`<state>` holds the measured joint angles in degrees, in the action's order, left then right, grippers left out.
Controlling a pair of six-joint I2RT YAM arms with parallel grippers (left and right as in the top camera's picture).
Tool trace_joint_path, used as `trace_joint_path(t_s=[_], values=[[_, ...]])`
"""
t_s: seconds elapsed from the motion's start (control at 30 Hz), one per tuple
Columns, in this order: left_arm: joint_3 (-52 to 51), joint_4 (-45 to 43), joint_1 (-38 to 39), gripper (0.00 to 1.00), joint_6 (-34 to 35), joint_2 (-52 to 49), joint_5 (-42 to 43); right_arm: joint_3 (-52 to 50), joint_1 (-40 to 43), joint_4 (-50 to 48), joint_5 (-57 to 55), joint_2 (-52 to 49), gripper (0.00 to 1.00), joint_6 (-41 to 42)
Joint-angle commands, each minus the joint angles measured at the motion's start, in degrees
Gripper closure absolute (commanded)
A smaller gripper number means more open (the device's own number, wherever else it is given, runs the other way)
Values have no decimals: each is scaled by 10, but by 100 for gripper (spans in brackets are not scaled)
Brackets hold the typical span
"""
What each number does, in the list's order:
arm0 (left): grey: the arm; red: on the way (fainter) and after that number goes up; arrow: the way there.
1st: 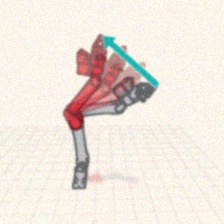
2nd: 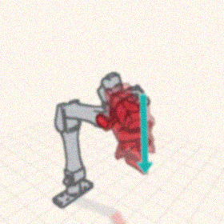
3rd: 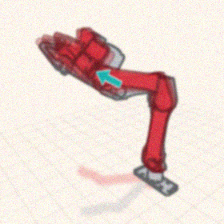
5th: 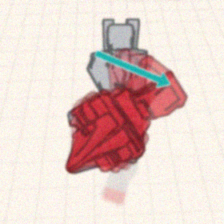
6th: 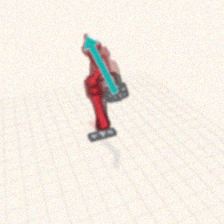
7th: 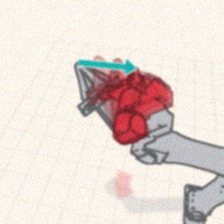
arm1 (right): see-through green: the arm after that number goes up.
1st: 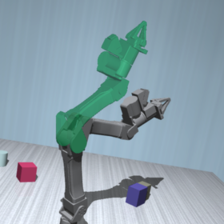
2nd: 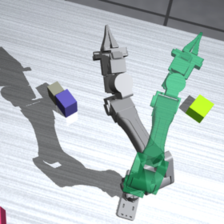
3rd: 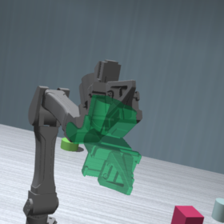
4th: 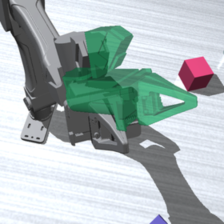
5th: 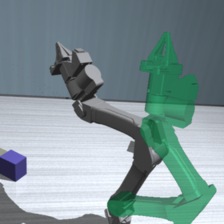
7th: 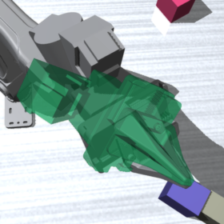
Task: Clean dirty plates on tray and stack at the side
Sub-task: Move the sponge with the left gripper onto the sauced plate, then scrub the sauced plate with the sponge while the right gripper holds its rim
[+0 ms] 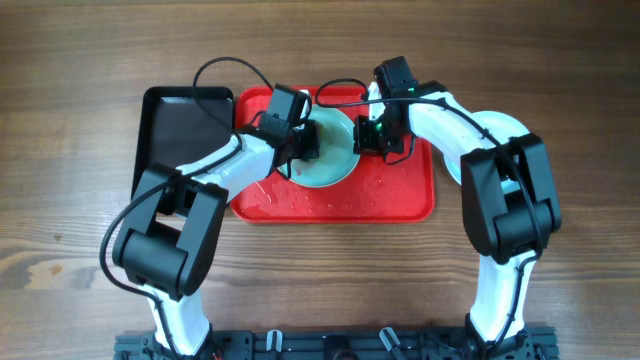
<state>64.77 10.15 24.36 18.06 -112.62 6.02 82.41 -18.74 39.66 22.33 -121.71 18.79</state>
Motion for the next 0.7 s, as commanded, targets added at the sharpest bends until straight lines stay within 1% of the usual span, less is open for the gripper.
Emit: trace_joint_path(t_s=[0.0, 0.1, 0.17, 0.23, 0.3, 0.4, 0.5, 0.57, 0.67], values=[[-10, -26, -2, 96, 24, -52, -147, -4, -25, 10, -8, -16, 96, -7], [-10, -19, -2, 96, 29, -62, -203, -4, -27, 10, -10, -16, 96, -6], [-10, 19, -2, 96, 55, -62, -237, -4, -27, 9, -10, -16, 96, -6], [-10, 54, -2, 96, 56, -62, -223, -4, -27, 9, -10, -16, 96, -6], [-10, 85, -2, 96, 47, -62, -183, -4, -27, 9, -10, -16, 96, -6], [-10, 129, -2, 96, 18, -62, -75, -4, -24, 14, -5, -16, 96, 19], [-10, 155, -2, 96, -15, -62, 19, -12, -14, 3, 37, -16, 96, 20], [-10, 166, -3, 96, -27, -62, 56, -26, -3, -16, 74, -16, 96, 20], [-10, 164, -4, 96, -29, -62, 69, -49, 14, -44, 115, -17, 96, 15]])
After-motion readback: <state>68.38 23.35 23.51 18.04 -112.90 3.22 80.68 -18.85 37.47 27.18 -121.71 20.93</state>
